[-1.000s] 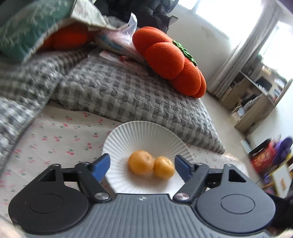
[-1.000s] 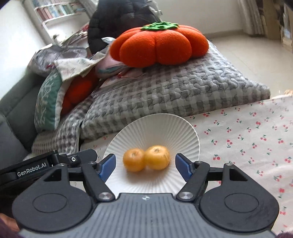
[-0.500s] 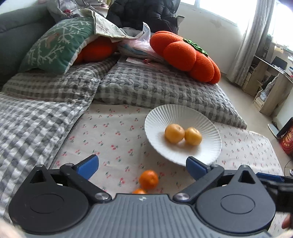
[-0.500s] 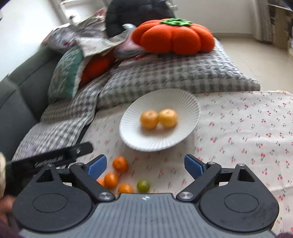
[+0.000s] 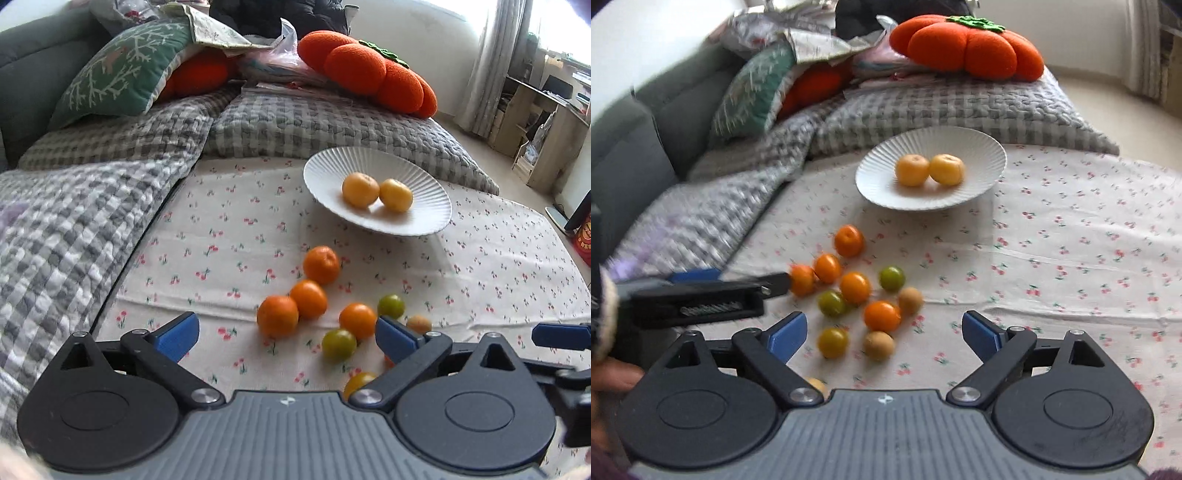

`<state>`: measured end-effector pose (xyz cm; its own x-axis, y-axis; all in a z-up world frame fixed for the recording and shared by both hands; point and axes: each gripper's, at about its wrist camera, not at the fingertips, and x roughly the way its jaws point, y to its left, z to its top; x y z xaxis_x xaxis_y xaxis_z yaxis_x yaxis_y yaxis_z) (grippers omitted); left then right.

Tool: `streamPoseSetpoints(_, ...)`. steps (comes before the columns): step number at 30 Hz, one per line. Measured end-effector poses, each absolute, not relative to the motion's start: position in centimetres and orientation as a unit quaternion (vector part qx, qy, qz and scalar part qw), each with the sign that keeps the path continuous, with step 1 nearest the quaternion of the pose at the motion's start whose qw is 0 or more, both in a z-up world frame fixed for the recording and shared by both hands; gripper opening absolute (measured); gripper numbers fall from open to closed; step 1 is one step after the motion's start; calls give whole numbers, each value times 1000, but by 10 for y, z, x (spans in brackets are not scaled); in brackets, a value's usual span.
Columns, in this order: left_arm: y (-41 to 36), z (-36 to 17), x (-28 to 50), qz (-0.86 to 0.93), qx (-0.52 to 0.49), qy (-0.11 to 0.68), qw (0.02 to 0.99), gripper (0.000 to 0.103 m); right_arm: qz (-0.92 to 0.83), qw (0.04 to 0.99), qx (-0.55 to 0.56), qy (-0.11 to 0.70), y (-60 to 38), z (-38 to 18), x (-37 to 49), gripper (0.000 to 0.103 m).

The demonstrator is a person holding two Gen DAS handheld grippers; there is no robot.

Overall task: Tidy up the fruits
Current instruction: 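Withdraw both grippers and move the right gripper to a red-orange tomato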

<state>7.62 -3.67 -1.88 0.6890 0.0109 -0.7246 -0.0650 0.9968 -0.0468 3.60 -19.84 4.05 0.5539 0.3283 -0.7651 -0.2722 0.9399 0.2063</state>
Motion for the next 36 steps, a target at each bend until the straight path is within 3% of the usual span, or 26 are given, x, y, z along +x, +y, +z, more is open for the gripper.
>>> streamPoseSetpoints(20, -16, -42, 73, 18, -52, 424, 904, 98, 126, 901, -34, 414, -197, 23, 33, 89)
streamPoseSetpoints(31, 3, -45, 92, 35, -60, 423, 904, 94, 169, 899, -50, 402, -182, 13, 38, 69)
streamPoseSetpoints(36, -7, -50, 99, 21, -37, 423, 905, 82, 181, 893, -64, 407, -172, 4, 41, 61)
